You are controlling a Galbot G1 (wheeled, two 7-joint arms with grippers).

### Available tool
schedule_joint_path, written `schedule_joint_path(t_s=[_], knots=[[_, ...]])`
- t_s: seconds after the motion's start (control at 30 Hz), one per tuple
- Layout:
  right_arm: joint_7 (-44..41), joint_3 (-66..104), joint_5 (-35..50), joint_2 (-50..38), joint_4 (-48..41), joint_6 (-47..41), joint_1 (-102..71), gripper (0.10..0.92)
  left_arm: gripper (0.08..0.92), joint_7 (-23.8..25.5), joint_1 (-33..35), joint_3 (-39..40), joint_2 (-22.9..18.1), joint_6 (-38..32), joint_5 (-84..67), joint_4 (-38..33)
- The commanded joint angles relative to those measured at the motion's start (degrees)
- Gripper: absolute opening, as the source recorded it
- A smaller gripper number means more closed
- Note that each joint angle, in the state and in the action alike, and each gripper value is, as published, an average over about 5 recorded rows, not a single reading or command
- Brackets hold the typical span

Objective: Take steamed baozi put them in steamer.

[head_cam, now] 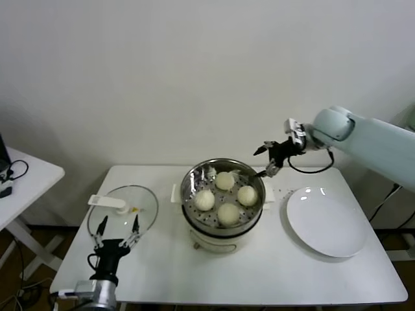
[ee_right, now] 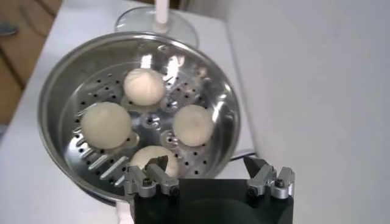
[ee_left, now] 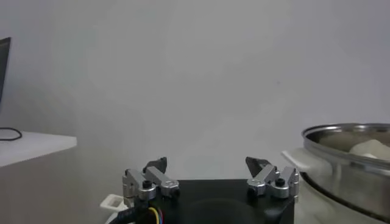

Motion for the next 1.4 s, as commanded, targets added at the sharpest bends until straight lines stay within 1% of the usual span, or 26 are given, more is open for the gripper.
schedule_joint_path(t_s=[0.03,0.13,0.23,0.4,0.63,0.83,1.13,1.27,1.4], knots=[[13.95,34.81,-7.57,-16.38,10.17,3.26,-29.38,0.823,0.823,-0.11,-0.30,-0.03,-0.10,0.00,1.05,-0.44],[17.77,43.51,-9.02,-17.84,12.04,5.57,-38.95,0.823,0.823,-0.21,-0.32,0.13,-0.15,0.07,1.52,-0.69],[20.51,57.84,-10.09,-16.96,14.36,6.46,-52.54,0.823,0.823,-0.33,-0.61,0.41,-0.29,0.29,2.13,-0.83],[26.45,80.69,-13.52,-10.30,17.73,8.73,-74.31,0.823,0.823,-0.44,-0.77,0.22,-0.23,0.27,2.29,-0.26],[30.49,98.32,-16.63,1.38,21.31,15.09,-92.26,0.823,0.823,-0.38,-0.53,-0.47,-0.23,-0.17,1.94,0.57],[31.25,107.04,-17.82,12.46,24.82,19.95,-101.83,0.823,0.823,-0.26,-0.47,-0.66,-0.20,-0.46,1.71,0.99],[35.21,110.38,-19.83,25.70,27.98,26.79,-110.77,0.823,0.823,-0.14,-1.31,-1.08,0.55,-0.52,0.80,2.03],[34.41,110.93,-20.50,30.21,28.82,29.94,-114.73,0.823,0.823,0.02,-1.15,-1.26,0.49,-0.86,0.80,2.06],[32.89,111.94,-19.68,32.20,28.56,32.21,-117.41,0.823,0.823,0.39,-0.95,-1.38,0.38,-1.32,0.89,2.48]])
